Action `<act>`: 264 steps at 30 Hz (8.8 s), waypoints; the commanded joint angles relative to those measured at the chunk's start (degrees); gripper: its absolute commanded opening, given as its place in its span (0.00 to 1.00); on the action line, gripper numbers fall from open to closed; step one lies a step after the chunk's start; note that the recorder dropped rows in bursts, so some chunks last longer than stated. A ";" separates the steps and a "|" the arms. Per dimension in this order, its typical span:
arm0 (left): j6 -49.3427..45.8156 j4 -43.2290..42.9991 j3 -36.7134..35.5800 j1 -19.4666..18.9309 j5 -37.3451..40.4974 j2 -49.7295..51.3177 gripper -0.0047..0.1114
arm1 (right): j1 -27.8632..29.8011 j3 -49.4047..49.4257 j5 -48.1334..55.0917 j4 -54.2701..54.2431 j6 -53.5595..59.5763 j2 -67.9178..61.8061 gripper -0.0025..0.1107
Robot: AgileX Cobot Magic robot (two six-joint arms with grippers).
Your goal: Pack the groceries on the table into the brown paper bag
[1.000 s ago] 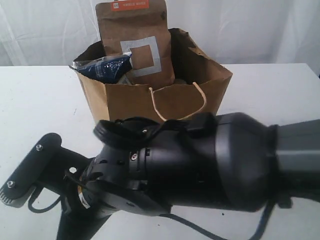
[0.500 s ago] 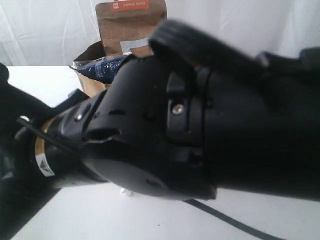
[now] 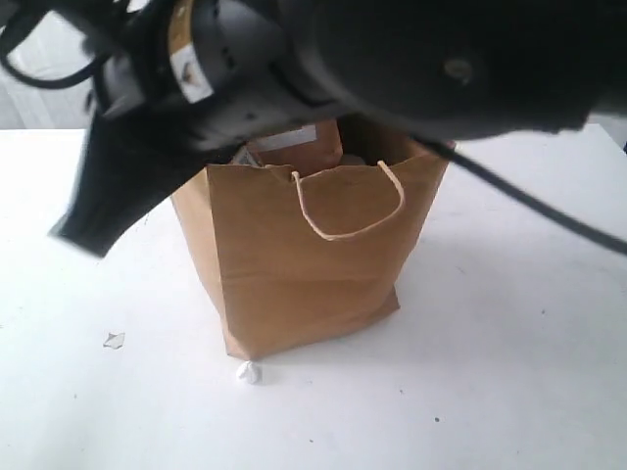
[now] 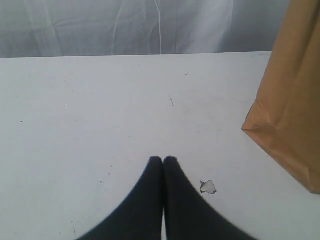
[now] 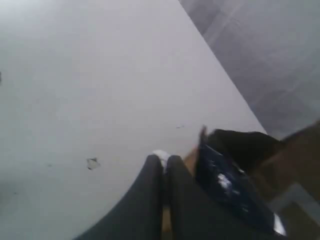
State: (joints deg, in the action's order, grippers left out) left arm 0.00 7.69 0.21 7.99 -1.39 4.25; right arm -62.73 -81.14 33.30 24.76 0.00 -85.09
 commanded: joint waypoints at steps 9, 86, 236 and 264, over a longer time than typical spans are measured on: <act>0.00 -0.05 -0.21 -0.13 0.09 -0.27 0.04 | 13.42 -1.60 9.33 8.40 -7.71 2.82 0.02; 0.00 -0.05 -0.21 -0.13 0.09 -0.27 0.04 | 0.14 2.04 10.00 -13.13 -34.60 -28.30 0.43; 0.00 -0.05 -0.21 -0.13 0.09 -0.27 0.04 | 18.81 30.17 15.89 16.21 -38.21 47.74 0.34; 0.00 -0.05 -0.21 -0.13 0.09 -0.27 0.04 | 18.81 42.13 17.79 -7.68 -37.63 68.73 0.02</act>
State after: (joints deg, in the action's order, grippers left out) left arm 0.00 7.69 0.21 7.99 -1.39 4.25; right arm -44.11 -40.21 52.26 19.61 -37.93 -17.00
